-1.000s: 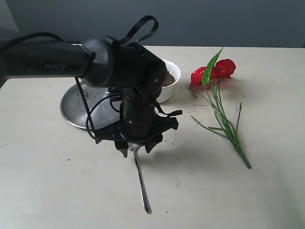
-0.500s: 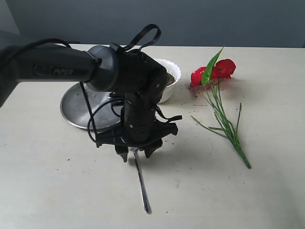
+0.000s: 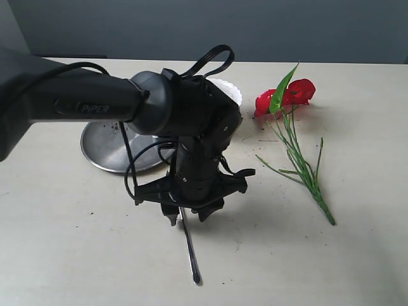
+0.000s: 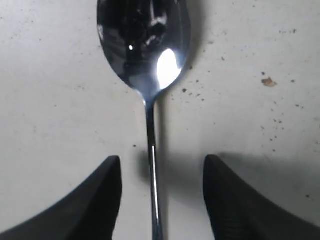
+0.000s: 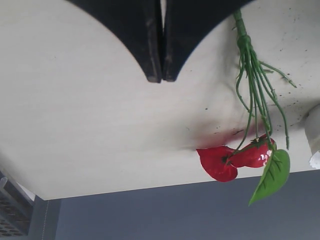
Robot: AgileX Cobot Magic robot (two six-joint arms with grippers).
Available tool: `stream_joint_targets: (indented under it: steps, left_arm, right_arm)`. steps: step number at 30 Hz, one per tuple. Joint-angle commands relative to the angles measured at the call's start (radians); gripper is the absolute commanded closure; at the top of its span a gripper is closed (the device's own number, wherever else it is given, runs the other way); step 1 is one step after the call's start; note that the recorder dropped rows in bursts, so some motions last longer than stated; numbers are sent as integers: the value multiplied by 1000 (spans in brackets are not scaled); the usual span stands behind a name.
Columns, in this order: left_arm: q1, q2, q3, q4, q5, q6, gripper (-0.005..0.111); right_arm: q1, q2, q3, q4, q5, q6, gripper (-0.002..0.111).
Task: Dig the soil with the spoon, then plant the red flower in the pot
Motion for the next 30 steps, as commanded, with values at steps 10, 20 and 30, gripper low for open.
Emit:
stream_joint_targets:
  steps: [10,20,30]
  left_arm:
    - [-4,1,-5,14,5,-28,59]
    - [-4,1,-5,11,-24,-29,59]
    - [20,1,-5,-15,45,16,59]
  right_arm:
    - [-4,-4,2,-3,-12,-4,108]
    - [-4,-4,2,-3,-10,-4,108]
    - [-4,-4,2,-3,-12,-4,108]
